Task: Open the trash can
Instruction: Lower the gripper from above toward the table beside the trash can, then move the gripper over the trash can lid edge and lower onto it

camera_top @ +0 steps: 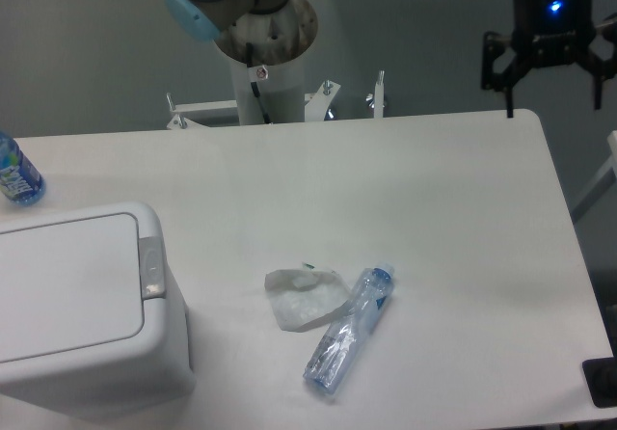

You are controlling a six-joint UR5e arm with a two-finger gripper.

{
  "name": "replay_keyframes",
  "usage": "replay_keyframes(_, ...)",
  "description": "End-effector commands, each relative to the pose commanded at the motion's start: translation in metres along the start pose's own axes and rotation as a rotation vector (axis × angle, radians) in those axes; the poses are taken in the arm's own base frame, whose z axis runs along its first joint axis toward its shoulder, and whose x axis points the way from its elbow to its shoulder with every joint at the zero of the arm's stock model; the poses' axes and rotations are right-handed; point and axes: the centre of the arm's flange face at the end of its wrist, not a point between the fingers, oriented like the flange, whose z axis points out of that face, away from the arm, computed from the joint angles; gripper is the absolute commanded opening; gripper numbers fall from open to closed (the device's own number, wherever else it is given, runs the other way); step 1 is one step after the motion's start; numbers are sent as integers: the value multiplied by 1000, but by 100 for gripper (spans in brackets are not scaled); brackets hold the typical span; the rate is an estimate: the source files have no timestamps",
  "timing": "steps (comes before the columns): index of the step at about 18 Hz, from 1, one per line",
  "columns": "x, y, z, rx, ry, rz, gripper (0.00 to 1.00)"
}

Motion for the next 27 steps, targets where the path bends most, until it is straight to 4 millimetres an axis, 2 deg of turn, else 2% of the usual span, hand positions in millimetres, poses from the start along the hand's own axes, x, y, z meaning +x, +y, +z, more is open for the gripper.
replay_keyframes(4, 23, -27, -1, 34, 2, -89, 100)
replay_keyframes(7, 53, -58, 4, 87, 8, -192, 100)
replay_keyframes(11, 107, -94, 12, 107, 73, -386, 100)
replay_keyframes(14, 147, -121, 22, 125, 112, -381, 100)
replay_keyframes(15, 170, -134, 30, 136, 152, -422, 100)
replay_keyframes(16, 184, -146, 35, 169, 209, -491, 100)
replay_keyframes(22, 241, -160, 49, 142, 331, -493, 100)
replay_keyframes(27, 268, -161, 53, 118, 354, -490, 100)
